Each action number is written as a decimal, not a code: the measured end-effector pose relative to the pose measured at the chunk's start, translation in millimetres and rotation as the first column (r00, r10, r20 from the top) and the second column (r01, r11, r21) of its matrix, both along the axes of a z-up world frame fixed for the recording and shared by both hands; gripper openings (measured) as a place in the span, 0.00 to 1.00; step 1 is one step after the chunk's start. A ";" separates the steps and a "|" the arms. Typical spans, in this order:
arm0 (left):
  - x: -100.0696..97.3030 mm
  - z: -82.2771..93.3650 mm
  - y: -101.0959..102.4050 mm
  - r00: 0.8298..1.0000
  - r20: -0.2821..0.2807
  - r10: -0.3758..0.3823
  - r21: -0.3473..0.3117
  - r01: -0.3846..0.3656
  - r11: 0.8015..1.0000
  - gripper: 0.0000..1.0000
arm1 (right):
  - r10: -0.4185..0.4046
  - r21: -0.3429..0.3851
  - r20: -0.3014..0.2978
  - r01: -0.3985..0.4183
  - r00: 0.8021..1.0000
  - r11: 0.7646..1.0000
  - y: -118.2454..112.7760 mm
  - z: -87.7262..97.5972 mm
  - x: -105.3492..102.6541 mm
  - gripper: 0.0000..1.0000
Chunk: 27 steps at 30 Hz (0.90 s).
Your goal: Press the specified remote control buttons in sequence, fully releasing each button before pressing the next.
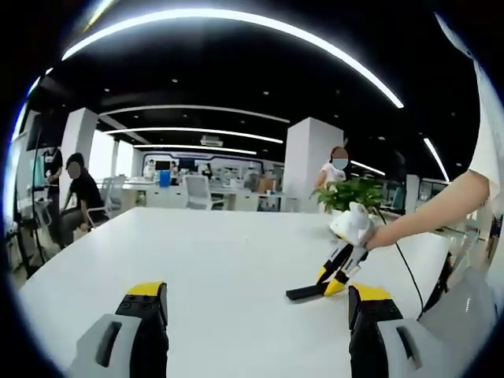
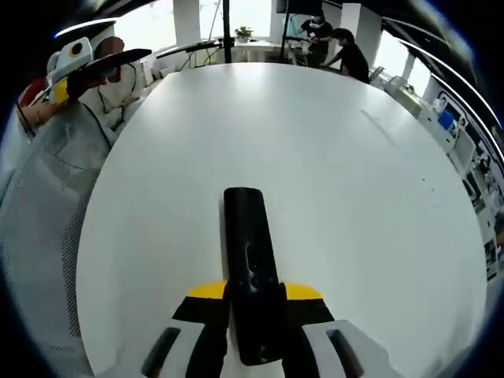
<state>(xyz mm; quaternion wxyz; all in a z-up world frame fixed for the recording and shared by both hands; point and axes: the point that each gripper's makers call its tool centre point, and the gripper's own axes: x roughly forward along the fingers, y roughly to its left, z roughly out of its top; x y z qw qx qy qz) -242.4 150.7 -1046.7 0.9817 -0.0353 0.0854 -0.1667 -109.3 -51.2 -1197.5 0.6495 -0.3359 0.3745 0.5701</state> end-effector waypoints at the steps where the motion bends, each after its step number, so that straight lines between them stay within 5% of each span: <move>1: 0.0 -0.5 0.5 1.000 -0.002 0.002 0.004 -0.002 1.000 0.99 | 0.003 -0.005 0.000 -0.003 1.000 1.000 -0.1 -0.1 2.6 0.22; 27: 0.5 -4.1 3.0 1.000 -0.017 0.011 0.013 -0.011 1.000 0.99 | -0.021 -0.088 -0.024 0.018 0.999 0.996 -2.7 -1.2 53.6 0.22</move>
